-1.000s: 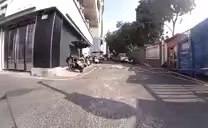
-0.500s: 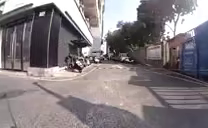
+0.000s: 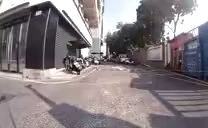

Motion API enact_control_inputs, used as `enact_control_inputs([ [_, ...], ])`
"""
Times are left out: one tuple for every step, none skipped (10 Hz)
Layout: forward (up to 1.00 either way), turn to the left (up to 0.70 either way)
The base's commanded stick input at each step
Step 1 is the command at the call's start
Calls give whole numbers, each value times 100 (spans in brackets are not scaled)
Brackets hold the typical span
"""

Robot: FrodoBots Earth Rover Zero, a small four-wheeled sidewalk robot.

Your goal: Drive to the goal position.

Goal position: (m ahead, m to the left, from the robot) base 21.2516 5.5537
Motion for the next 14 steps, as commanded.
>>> enact_control_inputs([
  [45,0],
  [45,0],
  [45,0],
  [45,0],
  [45,0],
  [45,0],
  [45,0],
  [45,0],
  [45,0],
  [45,0],
  [45,0],
  [45,0],
  [45,0],
  [45,0],
])
